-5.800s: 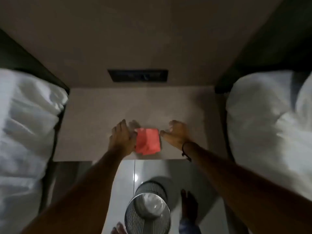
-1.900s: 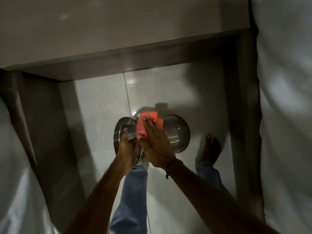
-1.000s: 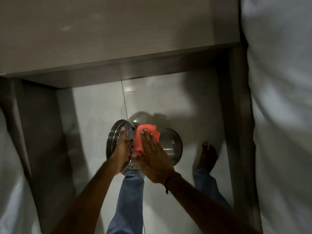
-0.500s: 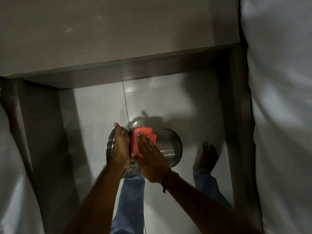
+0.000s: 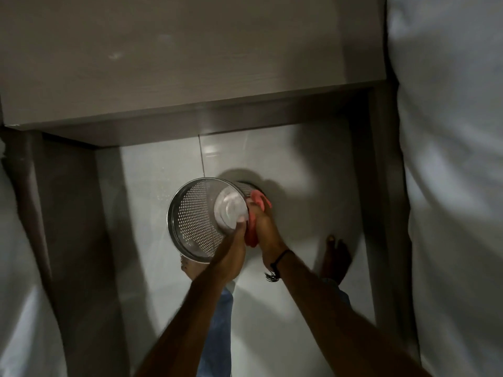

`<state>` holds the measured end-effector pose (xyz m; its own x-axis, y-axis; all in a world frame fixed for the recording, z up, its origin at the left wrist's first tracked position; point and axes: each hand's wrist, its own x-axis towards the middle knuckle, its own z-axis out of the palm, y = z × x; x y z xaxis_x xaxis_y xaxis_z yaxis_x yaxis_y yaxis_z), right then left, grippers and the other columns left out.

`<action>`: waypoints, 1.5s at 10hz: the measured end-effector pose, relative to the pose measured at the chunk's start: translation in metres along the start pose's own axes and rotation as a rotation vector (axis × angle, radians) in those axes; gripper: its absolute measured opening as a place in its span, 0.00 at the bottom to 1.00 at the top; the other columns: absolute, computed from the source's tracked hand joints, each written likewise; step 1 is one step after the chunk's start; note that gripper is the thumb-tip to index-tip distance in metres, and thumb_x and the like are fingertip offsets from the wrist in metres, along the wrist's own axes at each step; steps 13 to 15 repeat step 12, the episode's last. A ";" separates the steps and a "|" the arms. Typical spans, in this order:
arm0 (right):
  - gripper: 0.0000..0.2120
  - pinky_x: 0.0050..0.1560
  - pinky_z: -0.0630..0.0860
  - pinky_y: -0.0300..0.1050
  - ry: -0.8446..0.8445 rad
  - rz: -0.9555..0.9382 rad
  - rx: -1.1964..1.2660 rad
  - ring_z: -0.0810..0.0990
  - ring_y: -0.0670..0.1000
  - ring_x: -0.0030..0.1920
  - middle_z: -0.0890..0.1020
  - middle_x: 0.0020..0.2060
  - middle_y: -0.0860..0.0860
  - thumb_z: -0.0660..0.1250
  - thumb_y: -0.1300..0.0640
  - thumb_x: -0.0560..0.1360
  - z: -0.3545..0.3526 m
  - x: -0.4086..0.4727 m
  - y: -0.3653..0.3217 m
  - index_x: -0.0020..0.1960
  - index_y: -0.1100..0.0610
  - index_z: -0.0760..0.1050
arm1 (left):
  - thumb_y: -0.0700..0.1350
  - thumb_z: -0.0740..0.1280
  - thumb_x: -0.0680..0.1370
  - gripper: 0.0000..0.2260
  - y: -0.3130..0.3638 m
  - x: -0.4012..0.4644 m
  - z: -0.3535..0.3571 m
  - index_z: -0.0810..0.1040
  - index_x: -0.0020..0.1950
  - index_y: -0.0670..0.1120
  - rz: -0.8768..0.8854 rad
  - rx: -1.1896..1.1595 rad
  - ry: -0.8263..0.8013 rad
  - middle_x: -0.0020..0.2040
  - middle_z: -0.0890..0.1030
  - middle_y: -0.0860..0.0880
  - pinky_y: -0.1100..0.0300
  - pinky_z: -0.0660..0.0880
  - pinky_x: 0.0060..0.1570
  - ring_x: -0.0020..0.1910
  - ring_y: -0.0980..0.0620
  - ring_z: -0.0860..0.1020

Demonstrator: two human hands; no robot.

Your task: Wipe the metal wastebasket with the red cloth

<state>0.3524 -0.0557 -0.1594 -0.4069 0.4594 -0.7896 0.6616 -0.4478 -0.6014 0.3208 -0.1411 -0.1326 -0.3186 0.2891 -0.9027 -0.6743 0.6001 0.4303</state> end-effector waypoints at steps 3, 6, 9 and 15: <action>0.14 0.43 0.77 0.46 0.066 0.229 0.292 0.80 0.56 0.45 0.84 0.54 0.65 0.65 0.56 0.81 -0.025 0.000 -0.020 0.65 0.59 0.77 | 0.62 0.64 0.72 0.13 -0.007 0.036 -0.014 0.82 0.50 0.60 0.052 0.161 -0.072 0.52 0.84 0.58 0.50 0.72 0.68 0.61 0.49 0.79; 0.13 0.47 0.84 0.51 -0.037 0.152 0.217 0.86 0.55 0.52 0.86 0.55 0.54 0.62 0.47 0.82 -0.051 0.001 -0.128 0.62 0.50 0.79 | 0.42 0.68 0.81 0.15 0.137 0.001 -0.035 0.77 0.67 0.44 0.250 -0.020 -0.014 0.61 0.83 0.44 0.66 0.82 0.48 0.54 0.52 0.83; 0.06 0.53 0.79 0.52 0.101 -0.291 0.096 0.80 0.53 0.45 0.83 0.43 0.55 0.76 0.55 0.73 -0.001 0.105 -0.278 0.45 0.57 0.82 | 0.42 0.76 0.75 0.17 0.298 0.047 -0.088 0.78 0.62 0.40 0.577 0.168 0.406 0.55 0.85 0.41 0.44 0.82 0.58 0.51 0.44 0.83; 0.25 0.57 0.66 0.33 0.215 -0.345 -0.299 0.79 0.54 0.65 0.81 0.64 0.57 0.72 0.53 0.75 0.011 0.129 -0.319 0.69 0.62 0.75 | 0.43 0.69 0.78 0.13 0.330 0.080 -0.126 0.82 0.57 0.36 0.518 0.584 0.473 0.57 0.85 0.35 0.55 0.77 0.55 0.58 0.36 0.83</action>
